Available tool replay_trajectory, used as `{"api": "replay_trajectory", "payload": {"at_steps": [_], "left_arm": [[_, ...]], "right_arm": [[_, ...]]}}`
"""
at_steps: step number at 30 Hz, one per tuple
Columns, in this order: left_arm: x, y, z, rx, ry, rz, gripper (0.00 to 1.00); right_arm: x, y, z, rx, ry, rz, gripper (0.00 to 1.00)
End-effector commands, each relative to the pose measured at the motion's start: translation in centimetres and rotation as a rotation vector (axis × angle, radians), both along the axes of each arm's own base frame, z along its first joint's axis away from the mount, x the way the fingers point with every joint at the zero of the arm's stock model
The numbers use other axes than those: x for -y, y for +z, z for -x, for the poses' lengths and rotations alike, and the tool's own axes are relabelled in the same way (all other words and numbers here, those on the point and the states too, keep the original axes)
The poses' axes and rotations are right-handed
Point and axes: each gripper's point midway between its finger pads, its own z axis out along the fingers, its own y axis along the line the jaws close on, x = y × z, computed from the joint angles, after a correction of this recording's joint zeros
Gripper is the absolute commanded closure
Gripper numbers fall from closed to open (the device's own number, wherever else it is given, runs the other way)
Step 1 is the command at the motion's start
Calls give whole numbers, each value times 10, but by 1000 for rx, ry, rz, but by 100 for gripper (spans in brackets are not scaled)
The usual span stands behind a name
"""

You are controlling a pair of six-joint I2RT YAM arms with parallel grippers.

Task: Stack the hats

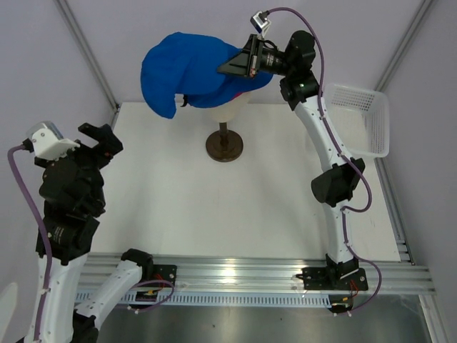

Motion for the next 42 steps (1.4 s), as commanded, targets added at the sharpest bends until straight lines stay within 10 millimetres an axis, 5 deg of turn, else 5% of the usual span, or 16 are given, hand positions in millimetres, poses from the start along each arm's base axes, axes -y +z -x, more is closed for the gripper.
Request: {"api": "replay_trajectory", "payload": {"at_steps": [1, 9, 17, 25, 29, 42], "left_arm": [[6, -3, -18, -14, -31, -9, 1], [7, -11, -42, -33, -35, 17, 1], [-1, -54, -97, -34, -125, 416, 1], [28, -79, -143, -70, -335, 567, 7], [49, -75, -166, -48, -505, 566, 7], [100, -56, -227, -63, -838, 605, 11]], "right_arm": [[18, 49, 35, 180, 67, -94, 100], [42, 68, 27, 254, -8, -122, 100], [49, 49, 17, 216, 19, -76, 100], [60, 39, -2, 209, -2, -76, 100], [53, 28, -11, 203, 4, -75, 100], [79, 0, -30, 162, 3, -7, 100]]}}
